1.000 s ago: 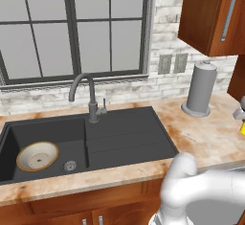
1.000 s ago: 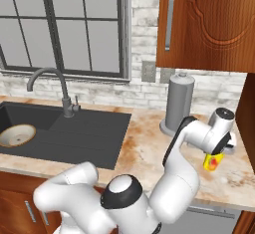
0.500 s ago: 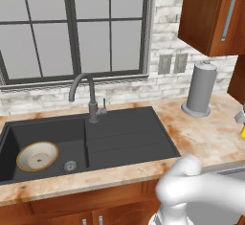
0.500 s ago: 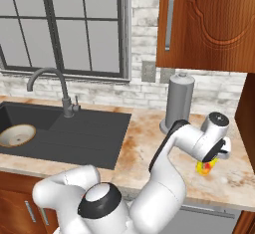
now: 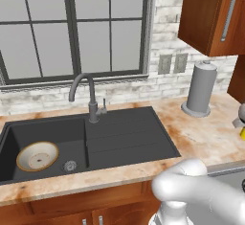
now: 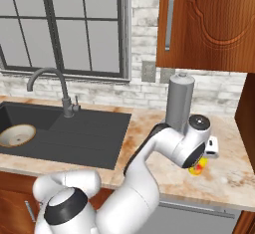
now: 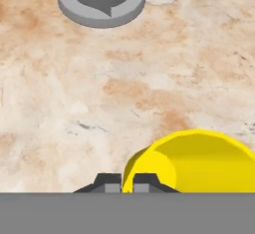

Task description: Remove the orange and orange from the sink. Then move the bowl and cup from the counter to the sink for washing.

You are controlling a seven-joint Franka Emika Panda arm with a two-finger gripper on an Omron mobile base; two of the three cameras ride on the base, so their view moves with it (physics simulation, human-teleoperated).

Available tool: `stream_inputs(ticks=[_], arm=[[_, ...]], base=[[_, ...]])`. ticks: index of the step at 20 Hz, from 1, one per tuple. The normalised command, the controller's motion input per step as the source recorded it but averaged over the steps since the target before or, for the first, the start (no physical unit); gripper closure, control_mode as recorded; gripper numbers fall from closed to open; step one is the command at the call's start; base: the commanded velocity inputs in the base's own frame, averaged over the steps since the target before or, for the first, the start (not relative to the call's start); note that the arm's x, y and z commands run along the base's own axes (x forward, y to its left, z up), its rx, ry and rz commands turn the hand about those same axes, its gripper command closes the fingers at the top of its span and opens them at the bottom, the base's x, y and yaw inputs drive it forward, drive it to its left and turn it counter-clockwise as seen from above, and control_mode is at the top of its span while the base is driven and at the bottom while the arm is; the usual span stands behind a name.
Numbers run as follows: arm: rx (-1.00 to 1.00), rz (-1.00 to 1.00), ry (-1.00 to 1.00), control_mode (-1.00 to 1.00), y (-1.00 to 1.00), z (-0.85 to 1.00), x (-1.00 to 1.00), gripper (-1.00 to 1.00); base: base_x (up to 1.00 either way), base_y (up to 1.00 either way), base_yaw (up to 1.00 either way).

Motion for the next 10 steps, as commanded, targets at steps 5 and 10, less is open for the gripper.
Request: stream_inputs(ticks=[5,10], arm=[[-0.16,0.14,0.0,-1.0,0.43,0.2,-0.31,1.0],[-0.09,0.09,0.0,-1.0,0.45,0.28,-0.27,1.0]], base=[[0.0,0.0,0.0],[0.0,0.0,0.0]])
